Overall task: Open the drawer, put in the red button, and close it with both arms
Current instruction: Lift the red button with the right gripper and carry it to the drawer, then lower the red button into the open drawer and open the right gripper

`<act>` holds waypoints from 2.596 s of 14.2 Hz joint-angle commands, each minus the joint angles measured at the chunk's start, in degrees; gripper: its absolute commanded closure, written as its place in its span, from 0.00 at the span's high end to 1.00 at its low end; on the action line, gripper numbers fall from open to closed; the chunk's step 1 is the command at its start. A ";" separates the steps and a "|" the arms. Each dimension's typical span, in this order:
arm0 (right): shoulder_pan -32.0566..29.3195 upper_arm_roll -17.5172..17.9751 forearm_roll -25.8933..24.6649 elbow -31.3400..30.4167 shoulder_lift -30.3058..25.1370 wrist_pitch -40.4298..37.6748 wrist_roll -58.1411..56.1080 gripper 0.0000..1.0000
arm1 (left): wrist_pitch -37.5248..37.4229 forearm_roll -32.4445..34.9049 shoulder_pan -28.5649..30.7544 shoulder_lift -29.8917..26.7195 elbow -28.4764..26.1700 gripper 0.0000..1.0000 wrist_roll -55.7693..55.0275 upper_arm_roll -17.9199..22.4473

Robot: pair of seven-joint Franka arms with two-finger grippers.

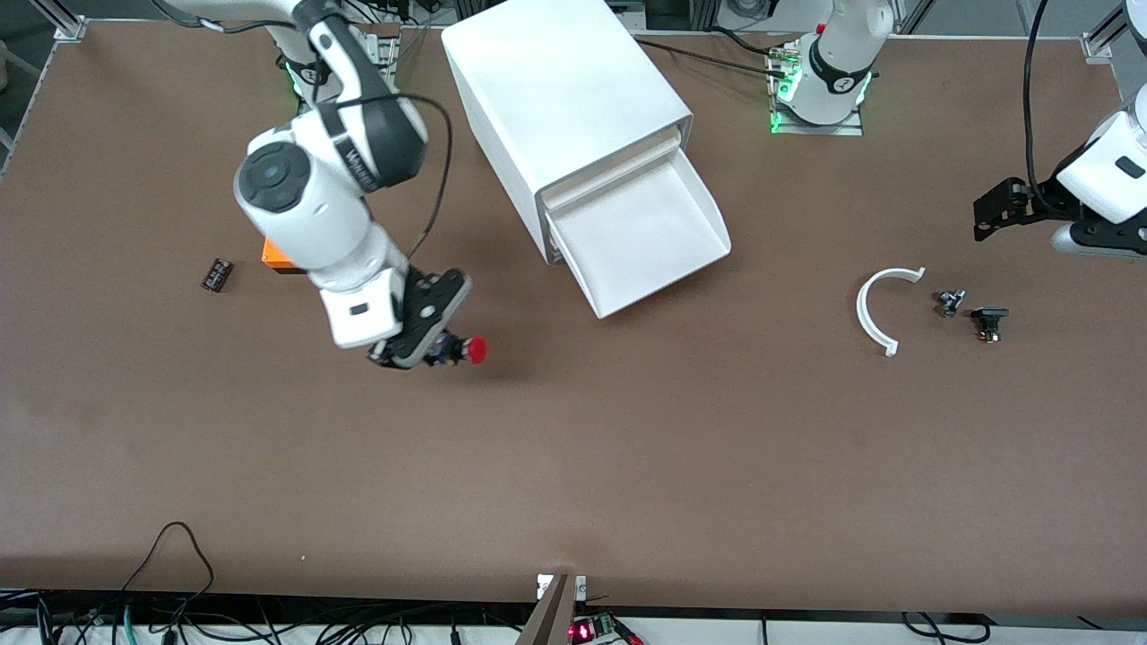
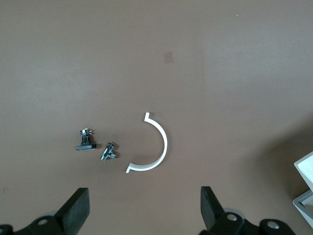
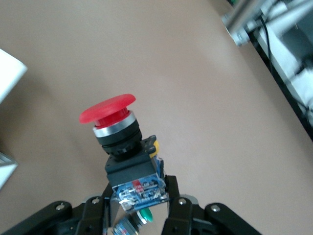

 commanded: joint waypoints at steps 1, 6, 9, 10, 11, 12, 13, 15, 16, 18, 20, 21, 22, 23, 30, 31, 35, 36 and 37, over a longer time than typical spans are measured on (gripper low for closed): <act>3.11 -0.20 -0.35 3.43 1.17 -1.04 -1.41 0.31 | -1.10 0.91 -0.76 0.00 1.19 1.00 -0.71 0.38; 11.09 -0.38 -0.18 8.87 4.86 -1.04 -5.89 0.31 | -0.92 0.82 -0.85 -0.35 1.19 1.00 -0.80 -0.06; 16.37 -0.47 -0.26 11.16 7.67 -1.04 -6.94 0.31 | -0.31 0.73 -0.85 -0.26 1.19 1.00 -0.80 -0.06; 17.61 -0.47 0.00 11.95 8.37 -1.30 -8.43 0.31 | -0.31 0.82 -0.85 -0.26 1.19 1.00 -0.80 0.03; 18.92 -0.47 -0.09 12.39 8.82 -2.43 -9.31 0.31 | -0.31 0.82 -0.85 -0.26 1.19 1.00 -0.89 0.03; 20.76 -0.55 -0.35 12.92 9.08 -3.75 -9.67 0.31 | -0.22 1.00 -0.85 -0.26 1.19 1.00 -0.89 0.03; 22.35 -0.82 -0.44 13.01 9.17 -4.98 -9.67 0.31 | -0.22 0.91 -0.85 -0.17 1.19 1.00 -0.80 -0.06; 25.08 -1.95 -1.57 13.01 9.70 -8.40 -10.45 0.31 | -0.22 0.74 -0.93 -0.17 1.27 1.00 -0.80 -0.15; 25.70 -2.22 -2.10 13.01 10.22 -9.46 -12.64 0.31 | -0.22 0.04 -0.85 -0.17 1.80 1.00 -0.80 -0.15; 25.79 -2.23 -2.20 12.84 10.93 -11.14 -15.73 0.31 | -0.22 -1.20 -0.85 -0.17 1.89 1.00 -0.71 -0.06; 25.88 -2.40 -3.33 12.84 11.63 -12.28 -16.44 0.31 | 1.88 -1.20 -0.76 0.09 1.45 1.00 -0.10 0.03; 25.88 -2.57 -4.12 12.75 11.90 -12.29 -16.44 0.31 | 2.67 -1.11 -0.76 0.18 1.19 1.00 0.08 0.03; 25.97 -2.58 -4.13 12.75 12.51 -12.29 -16.35 0.31 | 2.77 -1.11 -0.67 0.26 1.19 1.00 0.08 0.03; 25.88 -2.75 -4.13 12.84 12.95 -12.20 -15.83 0.31 | 2.77 -1.11 -0.67 0.27 1.19 1.00 0.08 0.03; 28.69 -5.56 -3.60 13.01 14.71 -11.23 -12.58 0.65 | 2.86 -1.11 -0.67 0.27 1.19 1.00 0.08 0.03; 28.69 -5.57 -3.43 13.01 14.54 -11.41 -10.74 1.00 | 2.86 -1.11 -0.67 0.35 1.19 1.00 0.08 0.03; 28.43 -5.65 -3.52 17.13 13.57 -11.32 -5.83 1.00 | 7.40 -2.42 -0.84 1.05 0.84 1.00 0.17 -0.06; 28.26 -5.91 -3.52 18.45 13.05 -11.76 -2.06 1.00 | 8.47 -2.95 -1.11 1.93 0.75 1.00 0.08 -0.32; 28.08 -6.79 -3.52 18.98 11.82 -11.85 1.98 1.00 | 8.57 -3.30 -1.37 2.46 0.75 1.00 -0.01 -0.50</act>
